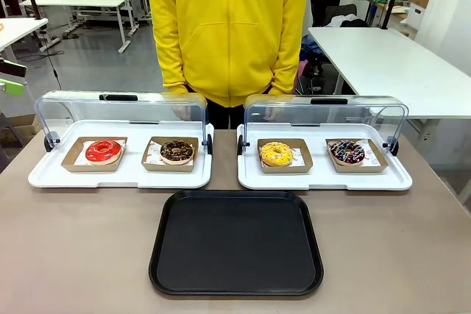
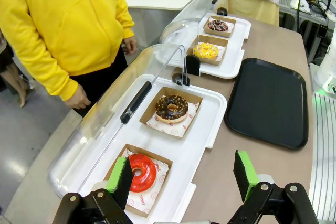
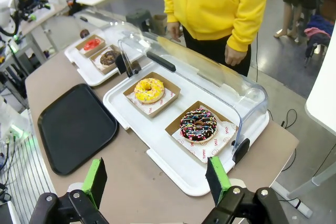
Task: Move the second donut from the left to the tray.
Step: Pick up the Paper togo box containing the Donut indicated by the person and place it on the Handle tray.
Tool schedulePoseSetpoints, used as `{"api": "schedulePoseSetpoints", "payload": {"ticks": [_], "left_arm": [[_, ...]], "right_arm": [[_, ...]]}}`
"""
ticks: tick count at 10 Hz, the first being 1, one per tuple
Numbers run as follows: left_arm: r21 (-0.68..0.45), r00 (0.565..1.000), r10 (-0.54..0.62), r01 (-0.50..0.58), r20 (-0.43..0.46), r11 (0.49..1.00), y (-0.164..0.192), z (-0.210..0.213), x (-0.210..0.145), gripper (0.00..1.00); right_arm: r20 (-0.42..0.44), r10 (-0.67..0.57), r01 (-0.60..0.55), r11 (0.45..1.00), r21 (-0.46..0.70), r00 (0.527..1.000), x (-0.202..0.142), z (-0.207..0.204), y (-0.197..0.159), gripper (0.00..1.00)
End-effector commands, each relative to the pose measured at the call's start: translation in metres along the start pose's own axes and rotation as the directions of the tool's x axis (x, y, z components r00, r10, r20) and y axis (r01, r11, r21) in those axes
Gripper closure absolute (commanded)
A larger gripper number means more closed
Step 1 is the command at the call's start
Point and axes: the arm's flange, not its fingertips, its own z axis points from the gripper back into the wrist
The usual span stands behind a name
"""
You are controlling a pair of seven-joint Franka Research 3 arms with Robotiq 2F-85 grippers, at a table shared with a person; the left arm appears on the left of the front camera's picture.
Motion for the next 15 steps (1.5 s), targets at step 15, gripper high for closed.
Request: {"api": "schedulePoseSetpoints", "payload": {"ticks": [15], "left_arm": [[-0.001,1.000,-0.001,0.001,0.021,1.000,0.0021,-0.0010,0.0028,0.00]], "right_arm": [[0.028,0.026,-0.026,1.000,0.003,0.999,0.0025,0.0003,-0.0035,0.00]]}}
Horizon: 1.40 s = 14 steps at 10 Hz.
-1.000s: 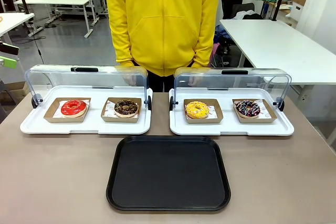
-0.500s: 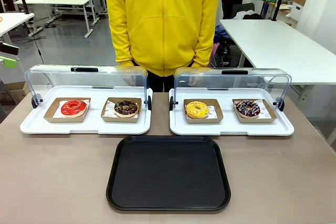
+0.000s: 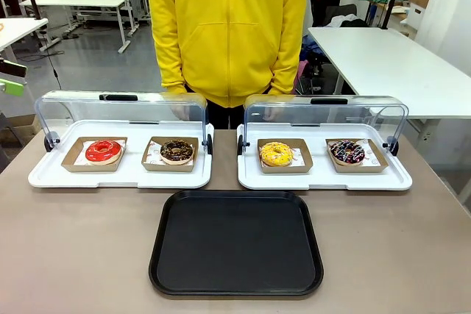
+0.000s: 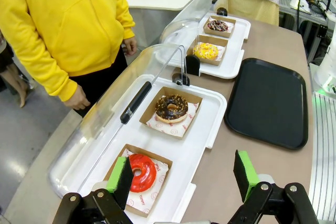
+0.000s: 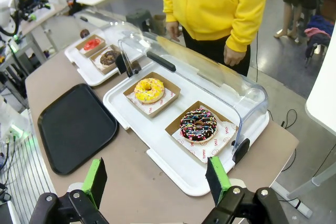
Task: Move the second donut from the left to the tray.
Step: Pick up the Paper togo box containing the Donut indicated by the person and place it on the Handle tray.
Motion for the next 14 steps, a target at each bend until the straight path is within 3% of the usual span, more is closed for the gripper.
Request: {"api": "schedulePoseSetpoints", "payload": {"ticks": [1,14], "left_arm": [[0.000,1.000,-0.001,0.001,0.020,1.000,0.0021,-0.0011,0.0029,0.00],[0.000,1.000,-0.001,0.001,0.020,1.000,0.0021,-0.0011,0.0029,0.00]], "right_arm": [[0.028,0.025,-0.025,1.000,0.003,0.999,0.0025,0.0003,-0.0034,0.00],[0.028,0.025,-0.025,1.000,0.003,0.999,0.0025,0.0003,-0.0034,0.00]]}}
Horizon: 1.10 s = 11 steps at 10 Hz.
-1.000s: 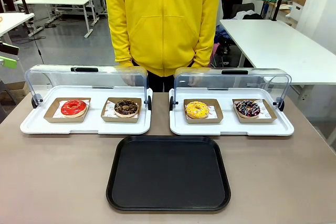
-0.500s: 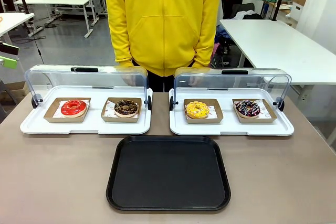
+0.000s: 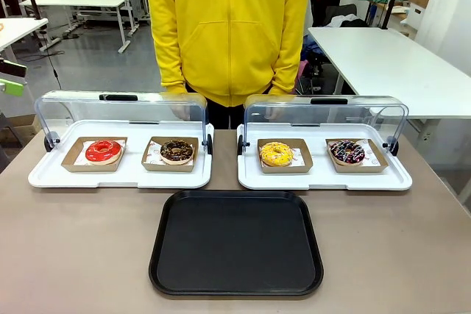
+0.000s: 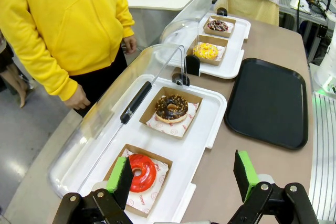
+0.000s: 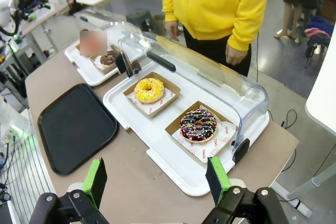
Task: Move the second donut from the left to the tray.
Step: Pick up the Paper togo box containing the Donut indicated by the person and place it on the Handle tray.
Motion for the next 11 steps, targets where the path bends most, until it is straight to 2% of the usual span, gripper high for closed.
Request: {"api": "schedulePoseSetpoints", "payload": {"ticks": [1,11], "left_arm": [[0.000,1.000,-0.001,0.001,0.020,1.000,0.0021,-0.0011,0.0029,0.00],[0.000,1.000,-0.001,0.001,0.020,1.000,0.0021,-0.0011,0.0029,0.00]], "right_arm": [[0.028,0.024,-0.024,1.000,0.003,0.999,0.0026,0.0003,-0.0034,0.00],[0.028,0.024,-0.024,1.000,0.003,0.999,0.0026,0.0003,-0.0034,0.00]]}}
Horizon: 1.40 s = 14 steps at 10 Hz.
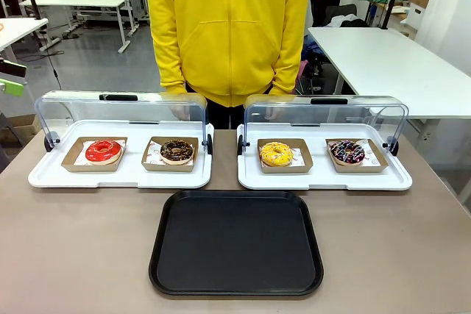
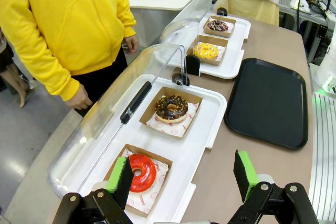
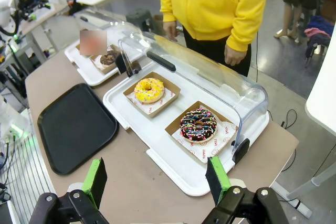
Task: Move the second donut from the left to the tray.
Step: Pick up the Paper togo box containing the Donut indicated by the person and place it on the Handle tray.
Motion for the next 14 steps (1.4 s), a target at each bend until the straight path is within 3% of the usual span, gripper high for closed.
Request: {"api": "schedulePoseSetpoints", "payload": {"ticks": [1,14], "left_arm": [[0.000,1.000,-0.001,0.001,0.020,1.000,0.0021,-0.0011,0.0029,0.00],[0.000,1.000,-0.001,0.001,0.020,1.000,0.0021,-0.0011,0.0029,0.00]], "right_arm": [[0.028,0.024,-0.024,1.000,0.003,0.999,0.0027,0.0003,-0.0033,0.00],[0.028,0.024,-0.024,1.000,0.003,0.999,0.0027,0.0003,-0.0033,0.00]]}}
